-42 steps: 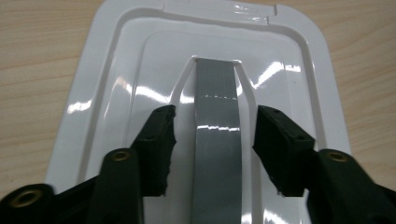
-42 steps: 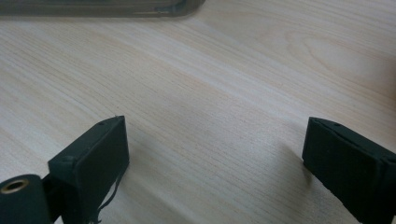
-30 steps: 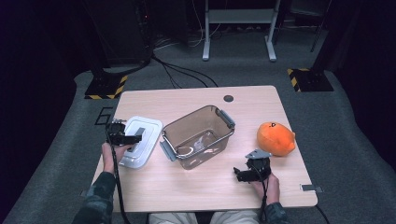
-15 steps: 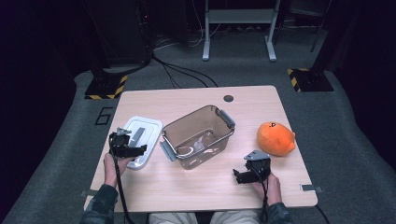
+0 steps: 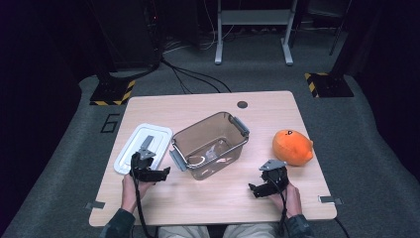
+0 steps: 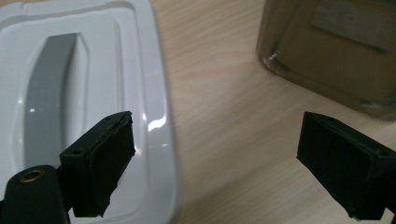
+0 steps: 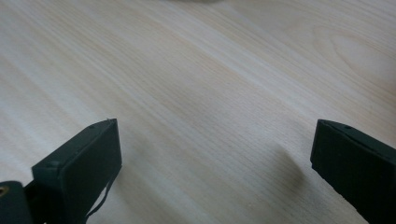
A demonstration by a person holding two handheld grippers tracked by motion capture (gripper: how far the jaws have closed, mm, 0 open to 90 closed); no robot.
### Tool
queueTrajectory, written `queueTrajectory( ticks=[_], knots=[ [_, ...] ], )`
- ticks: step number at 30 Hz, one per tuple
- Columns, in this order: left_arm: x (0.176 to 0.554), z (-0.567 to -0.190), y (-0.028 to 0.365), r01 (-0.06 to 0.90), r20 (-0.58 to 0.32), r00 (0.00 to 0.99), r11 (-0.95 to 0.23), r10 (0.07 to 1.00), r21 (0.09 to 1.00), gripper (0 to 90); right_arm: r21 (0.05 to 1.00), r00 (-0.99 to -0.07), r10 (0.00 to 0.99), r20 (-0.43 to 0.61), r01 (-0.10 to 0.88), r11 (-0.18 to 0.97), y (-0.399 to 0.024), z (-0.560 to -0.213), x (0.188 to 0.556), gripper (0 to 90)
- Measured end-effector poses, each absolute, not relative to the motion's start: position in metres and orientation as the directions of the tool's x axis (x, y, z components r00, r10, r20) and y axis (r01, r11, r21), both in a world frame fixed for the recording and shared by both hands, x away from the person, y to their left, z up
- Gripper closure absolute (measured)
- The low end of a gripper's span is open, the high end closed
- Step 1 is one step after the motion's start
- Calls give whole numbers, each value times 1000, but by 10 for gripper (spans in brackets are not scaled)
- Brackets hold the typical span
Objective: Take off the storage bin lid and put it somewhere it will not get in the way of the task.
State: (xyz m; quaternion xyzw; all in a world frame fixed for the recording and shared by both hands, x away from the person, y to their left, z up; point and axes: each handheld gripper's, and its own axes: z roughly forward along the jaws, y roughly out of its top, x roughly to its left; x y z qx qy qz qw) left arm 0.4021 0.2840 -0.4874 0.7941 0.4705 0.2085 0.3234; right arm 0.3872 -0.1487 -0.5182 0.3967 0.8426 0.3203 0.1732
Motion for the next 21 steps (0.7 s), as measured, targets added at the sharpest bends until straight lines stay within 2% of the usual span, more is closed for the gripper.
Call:
queueTrajectory(
  ticks=[11,21],
  knots=[
    [385,-510,251,567,91,556,-456,827,686,84,689,-686,725,-56,499,525,-147,-495,378,29],
    [378,-522,237,554,75,585,-466,807,690,92,712,-708,699,-98,441,547,-154,-453,372,41]
  ],
)
